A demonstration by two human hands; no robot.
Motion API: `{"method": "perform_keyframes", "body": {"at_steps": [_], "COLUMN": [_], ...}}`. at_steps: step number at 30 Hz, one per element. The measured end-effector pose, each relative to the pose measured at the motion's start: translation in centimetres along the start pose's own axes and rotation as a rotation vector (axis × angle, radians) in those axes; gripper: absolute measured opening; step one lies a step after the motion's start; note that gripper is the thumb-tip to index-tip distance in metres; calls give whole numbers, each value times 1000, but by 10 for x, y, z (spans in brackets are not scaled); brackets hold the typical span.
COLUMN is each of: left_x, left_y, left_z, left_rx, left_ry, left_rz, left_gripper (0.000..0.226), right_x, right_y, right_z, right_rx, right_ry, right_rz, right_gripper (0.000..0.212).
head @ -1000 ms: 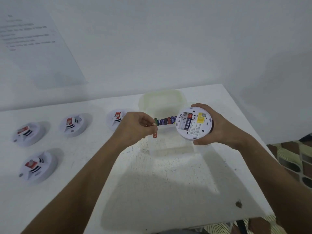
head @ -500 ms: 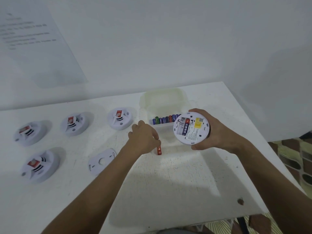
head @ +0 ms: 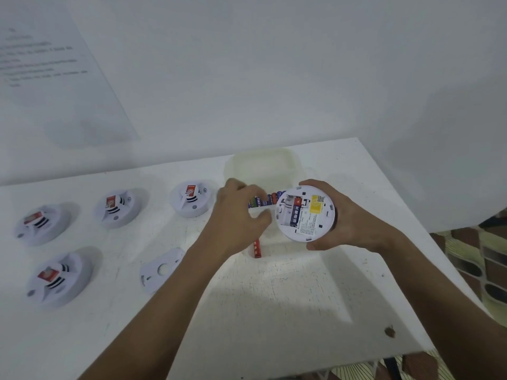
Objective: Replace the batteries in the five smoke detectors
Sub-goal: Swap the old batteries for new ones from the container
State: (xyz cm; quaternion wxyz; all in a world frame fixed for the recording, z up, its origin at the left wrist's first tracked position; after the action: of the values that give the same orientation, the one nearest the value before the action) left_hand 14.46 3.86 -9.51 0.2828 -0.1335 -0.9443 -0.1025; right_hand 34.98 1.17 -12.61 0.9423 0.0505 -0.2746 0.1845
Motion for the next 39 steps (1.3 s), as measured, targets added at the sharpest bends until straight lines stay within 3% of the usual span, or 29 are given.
{"method": "perform_keyframes", "body": {"at_steps": [2,5,17,28,31,36,39], "left_x": [-3,-7,-4,-10,-12,-8,-8], "left_y": [-1,-2,-1,8,10,13,11], "left_z": [-20,-29,-23,-21,-17,-20,-19], "left_rx": [-86,-105,-46,-7,-18,-123,-143], "left_ry": [-107,-60,-112,-137,-121,-123,-196], "left_rz": [149,283,285,379,350,109,66], "left_gripper": [28,37,40,39,43,30,28], "right_x": [-2,-5,-13,-16,-17,-18,-18], "right_y": [2,5,14,19,20,22,22], "right_z": [6,15,25,22,21,18,13], "right_rx": [19,40,61,68,58,51,37], "right_ry": [13,20,32,35,30,40,37], "right_rz": [18,52,90,47,54,51,50], "right_gripper": [98,97,97,96,97,95,97]}}
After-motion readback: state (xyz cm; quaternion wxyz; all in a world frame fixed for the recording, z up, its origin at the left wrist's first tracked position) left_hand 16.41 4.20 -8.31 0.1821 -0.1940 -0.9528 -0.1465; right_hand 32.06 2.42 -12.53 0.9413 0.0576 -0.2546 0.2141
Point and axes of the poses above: each hand's wrist, its own y-axis towards the middle knuckle, its own x-axis out of the back of the hand, z = x × y, the point moved 6 cm from there along y, towards the middle knuckle, and after that the axes turned 13 degrees about -y, right-handed, at the moved point
